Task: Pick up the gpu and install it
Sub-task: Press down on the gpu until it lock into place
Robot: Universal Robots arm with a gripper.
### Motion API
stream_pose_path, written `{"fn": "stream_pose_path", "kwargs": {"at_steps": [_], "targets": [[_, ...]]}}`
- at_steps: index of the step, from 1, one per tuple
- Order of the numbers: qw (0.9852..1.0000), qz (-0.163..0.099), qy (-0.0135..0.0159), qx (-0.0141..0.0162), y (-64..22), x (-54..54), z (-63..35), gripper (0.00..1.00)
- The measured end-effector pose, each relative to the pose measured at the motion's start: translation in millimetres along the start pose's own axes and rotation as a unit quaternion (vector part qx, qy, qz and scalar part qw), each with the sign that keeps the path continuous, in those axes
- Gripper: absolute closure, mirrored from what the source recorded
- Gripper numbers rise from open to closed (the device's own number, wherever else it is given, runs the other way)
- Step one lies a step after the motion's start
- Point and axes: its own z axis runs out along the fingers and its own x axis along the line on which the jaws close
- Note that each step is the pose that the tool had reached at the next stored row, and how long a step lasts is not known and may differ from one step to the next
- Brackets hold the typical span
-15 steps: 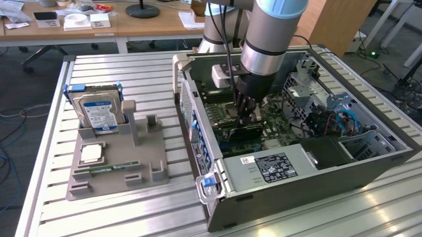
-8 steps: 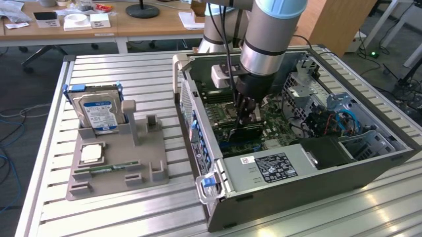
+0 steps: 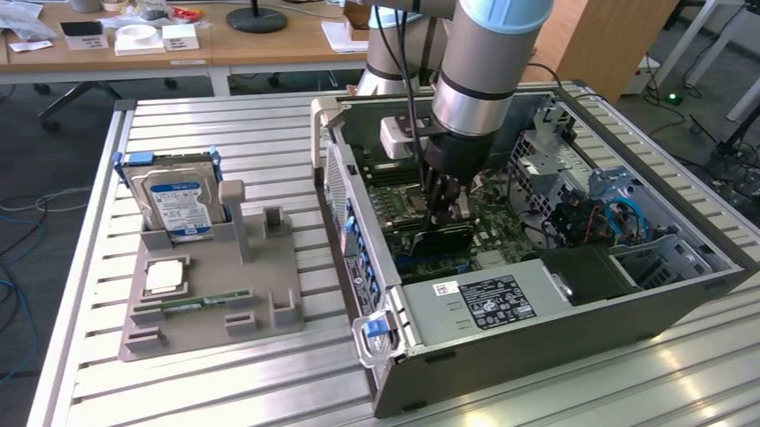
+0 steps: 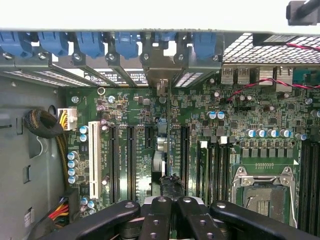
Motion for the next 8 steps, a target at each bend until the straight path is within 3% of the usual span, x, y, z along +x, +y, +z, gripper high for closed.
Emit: {"fn": "stream_pose_path", "kwargs": {"at_steps": [8], "targets": [[1.0000, 0.000, 0.0001, 0.0000, 0.2, 0.0, 0.2, 0.89]]}}
